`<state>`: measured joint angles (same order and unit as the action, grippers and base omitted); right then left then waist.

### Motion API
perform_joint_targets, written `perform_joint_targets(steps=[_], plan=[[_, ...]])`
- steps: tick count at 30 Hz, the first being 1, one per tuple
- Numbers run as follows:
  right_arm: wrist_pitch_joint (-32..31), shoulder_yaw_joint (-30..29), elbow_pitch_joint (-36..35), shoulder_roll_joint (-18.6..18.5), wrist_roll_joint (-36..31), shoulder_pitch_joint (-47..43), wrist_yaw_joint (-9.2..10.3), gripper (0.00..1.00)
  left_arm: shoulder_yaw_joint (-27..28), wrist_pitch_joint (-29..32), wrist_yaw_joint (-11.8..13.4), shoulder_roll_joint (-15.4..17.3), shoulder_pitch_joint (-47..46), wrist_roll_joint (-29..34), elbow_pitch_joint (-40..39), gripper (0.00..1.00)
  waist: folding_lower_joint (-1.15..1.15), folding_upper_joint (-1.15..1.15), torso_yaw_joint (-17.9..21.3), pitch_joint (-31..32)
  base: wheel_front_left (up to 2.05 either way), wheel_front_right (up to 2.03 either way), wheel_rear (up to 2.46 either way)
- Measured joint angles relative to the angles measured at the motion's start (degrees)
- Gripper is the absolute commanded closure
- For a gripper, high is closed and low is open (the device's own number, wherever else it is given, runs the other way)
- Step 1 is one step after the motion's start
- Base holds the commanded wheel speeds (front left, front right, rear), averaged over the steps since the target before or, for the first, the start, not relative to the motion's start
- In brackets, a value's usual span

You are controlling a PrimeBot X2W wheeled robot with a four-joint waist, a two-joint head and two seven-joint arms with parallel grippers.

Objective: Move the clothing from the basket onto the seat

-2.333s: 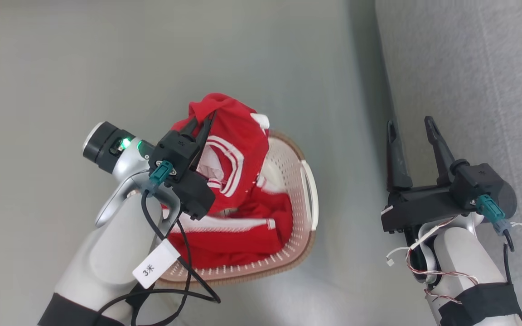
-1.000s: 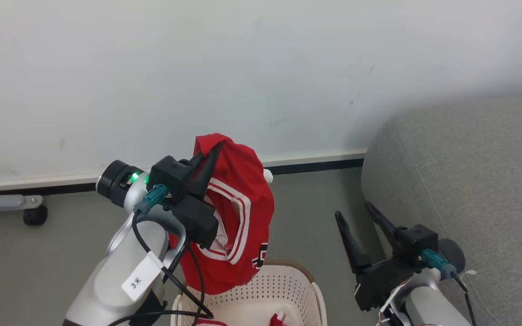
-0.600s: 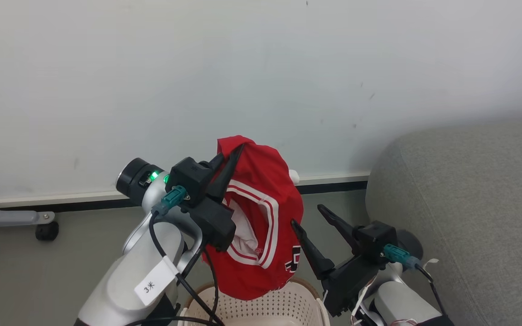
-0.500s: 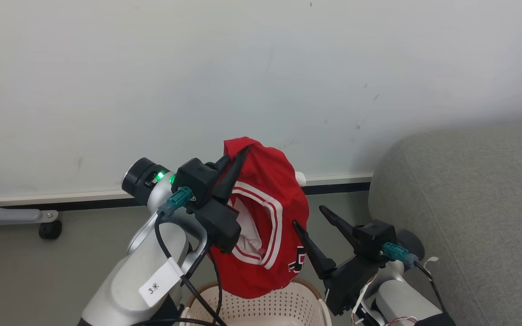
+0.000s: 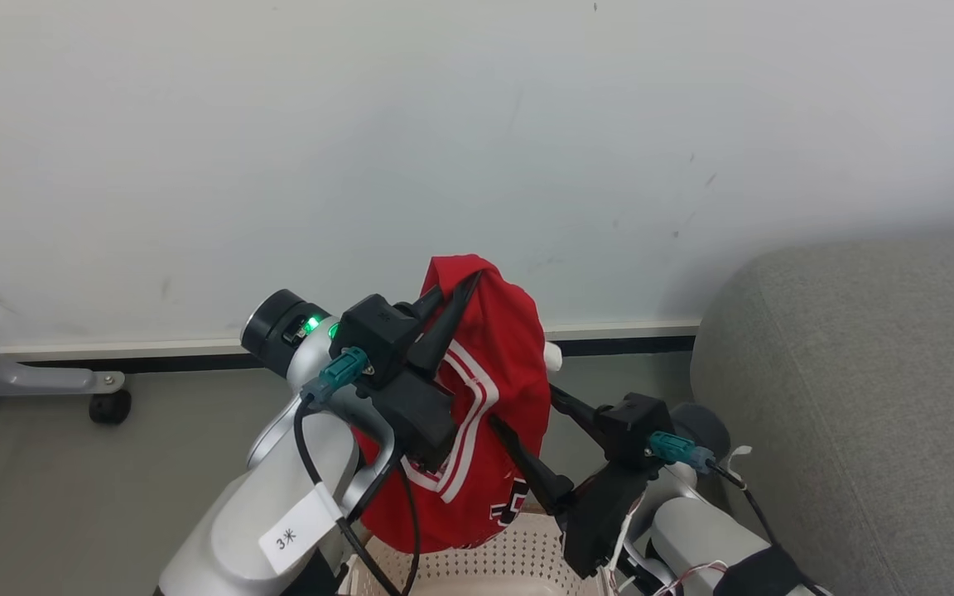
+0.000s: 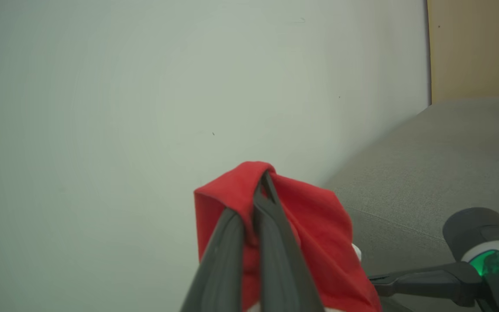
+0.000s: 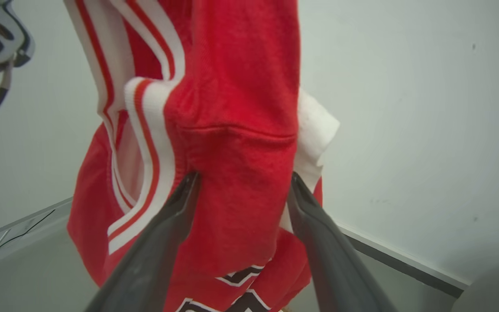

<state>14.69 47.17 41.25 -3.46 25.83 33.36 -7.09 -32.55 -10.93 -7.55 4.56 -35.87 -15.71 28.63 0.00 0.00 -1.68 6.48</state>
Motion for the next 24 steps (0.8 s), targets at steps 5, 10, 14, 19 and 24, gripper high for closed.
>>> perform_joint_targets(steps=[5, 10, 14, 19, 24], plan=[[0.0, 6.93, -0.35, -0.6, 3.1, 2.74, -0.01, 0.0, -0.25, 0.48, 0.0, 0.05, 0.0, -0.89, -0.77, 1.0, 0.0, 0.0, -0.49, -0.29, 0.0, 0.0, 0.0], [0.01, 10.36, -0.26, -0.44, 6.04, 3.93, -0.04, 0.17, -0.26, 0.8, 0.0, 0.49, 0.02, -1.18, -1.2, 1.0, 0.0, 0.0, -0.76, -0.58, 0.0, 0.0, 0.0], [0.0, 12.52, -0.13, -0.41, 7.92, 4.98, -0.05, 1.0, -0.19, 1.29, 0.0, 0.74, 0.15, -1.46, -1.36, 1.0, 0.0, 0.0, -0.68, -0.78, 0.0, 0.0, 0.0], [0.0, 14.56, -0.29, -0.42, 10.32, 5.43, -0.05, 1.0, 0.33, 1.59, 0.07, 1.02, 1.42, -1.99, -1.54, 1.0, 0.0, 0.0, -0.23, -1.01, 0.0, 0.0, 0.0], [0.0, 14.08, -0.54, -1.72, 12.45, 7.33, -0.05, 1.0, 1.81, 1.75, 0.58, 1.53, 2.46, -3.0, -1.45, 1.0, 0.0, 0.0, 0.88, -1.19, 0.0, 0.0, 0.0]])
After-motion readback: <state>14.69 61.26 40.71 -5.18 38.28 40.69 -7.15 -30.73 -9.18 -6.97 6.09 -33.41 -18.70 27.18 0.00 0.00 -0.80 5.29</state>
